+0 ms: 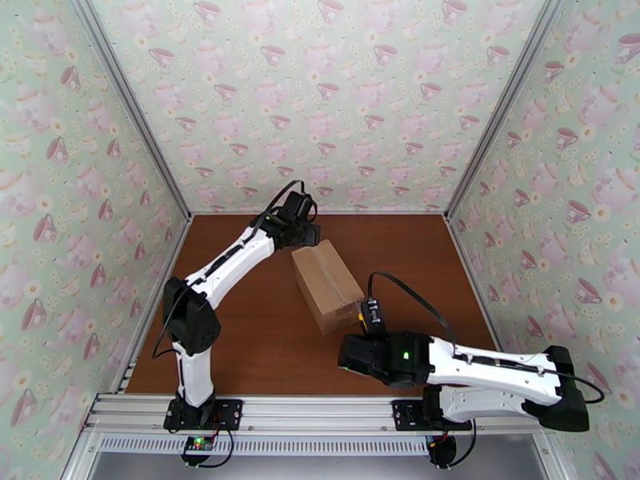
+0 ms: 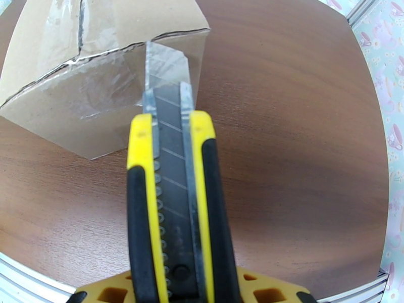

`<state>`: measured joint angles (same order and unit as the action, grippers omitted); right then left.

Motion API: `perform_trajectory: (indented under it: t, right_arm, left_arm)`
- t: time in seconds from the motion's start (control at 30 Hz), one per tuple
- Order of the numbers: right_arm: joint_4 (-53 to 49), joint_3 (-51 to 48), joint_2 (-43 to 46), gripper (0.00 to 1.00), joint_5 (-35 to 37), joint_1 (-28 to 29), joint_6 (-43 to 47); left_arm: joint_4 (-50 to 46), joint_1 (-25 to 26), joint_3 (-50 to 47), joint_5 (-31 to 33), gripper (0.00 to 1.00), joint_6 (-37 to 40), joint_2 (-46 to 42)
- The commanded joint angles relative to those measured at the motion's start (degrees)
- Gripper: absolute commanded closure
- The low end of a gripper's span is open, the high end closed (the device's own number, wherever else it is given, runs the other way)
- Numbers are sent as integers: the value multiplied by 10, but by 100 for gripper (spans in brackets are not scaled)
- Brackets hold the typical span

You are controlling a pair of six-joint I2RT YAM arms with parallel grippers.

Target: Unpack the express box

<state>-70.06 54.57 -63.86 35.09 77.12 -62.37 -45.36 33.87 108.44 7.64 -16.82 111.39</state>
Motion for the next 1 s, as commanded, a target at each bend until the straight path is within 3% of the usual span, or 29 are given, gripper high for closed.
perform_trajectory:
  t: [0.0, 0.97]
  right_arm:
    - [-3, -7, 9, 100, -15, -2, -6]
    - [1, 9, 14, 100, 3, -2, 1]
  left_arm:
    - [-3, 0, 12, -13, 46, 14, 5]
    - [-3, 0, 7, -17, 46, 14, 9]
